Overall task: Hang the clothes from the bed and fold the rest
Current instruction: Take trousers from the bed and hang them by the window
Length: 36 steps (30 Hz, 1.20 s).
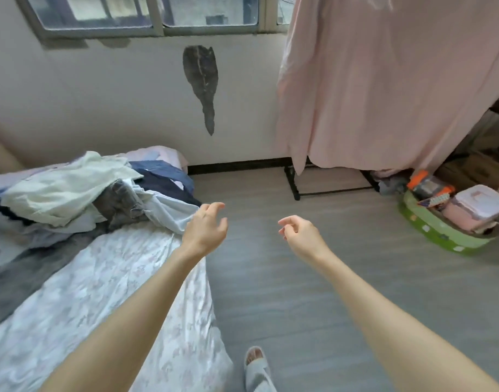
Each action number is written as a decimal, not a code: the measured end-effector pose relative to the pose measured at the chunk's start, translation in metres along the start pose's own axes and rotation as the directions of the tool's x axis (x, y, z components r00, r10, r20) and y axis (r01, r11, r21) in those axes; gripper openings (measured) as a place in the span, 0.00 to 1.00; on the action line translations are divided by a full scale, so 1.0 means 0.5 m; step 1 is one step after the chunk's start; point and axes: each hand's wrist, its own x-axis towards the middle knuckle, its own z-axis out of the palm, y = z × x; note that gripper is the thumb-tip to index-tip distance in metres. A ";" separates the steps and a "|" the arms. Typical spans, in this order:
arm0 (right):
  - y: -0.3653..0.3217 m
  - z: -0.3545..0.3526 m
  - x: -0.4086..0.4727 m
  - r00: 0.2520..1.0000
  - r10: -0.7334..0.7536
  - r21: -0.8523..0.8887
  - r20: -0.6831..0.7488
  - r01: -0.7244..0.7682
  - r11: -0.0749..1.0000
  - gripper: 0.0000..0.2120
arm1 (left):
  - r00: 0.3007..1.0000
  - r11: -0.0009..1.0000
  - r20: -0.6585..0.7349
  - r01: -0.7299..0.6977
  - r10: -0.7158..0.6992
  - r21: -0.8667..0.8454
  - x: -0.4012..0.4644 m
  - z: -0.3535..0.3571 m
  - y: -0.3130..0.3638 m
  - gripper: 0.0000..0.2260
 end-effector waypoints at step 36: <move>-0.542 0.951 1.159 0.672 -0.259 -0.164 0.694 0.498 0.852 0.16 | 0.634 0.613 -0.185 0.773 -0.751 0.163 0.842 -0.366 -0.943 0.20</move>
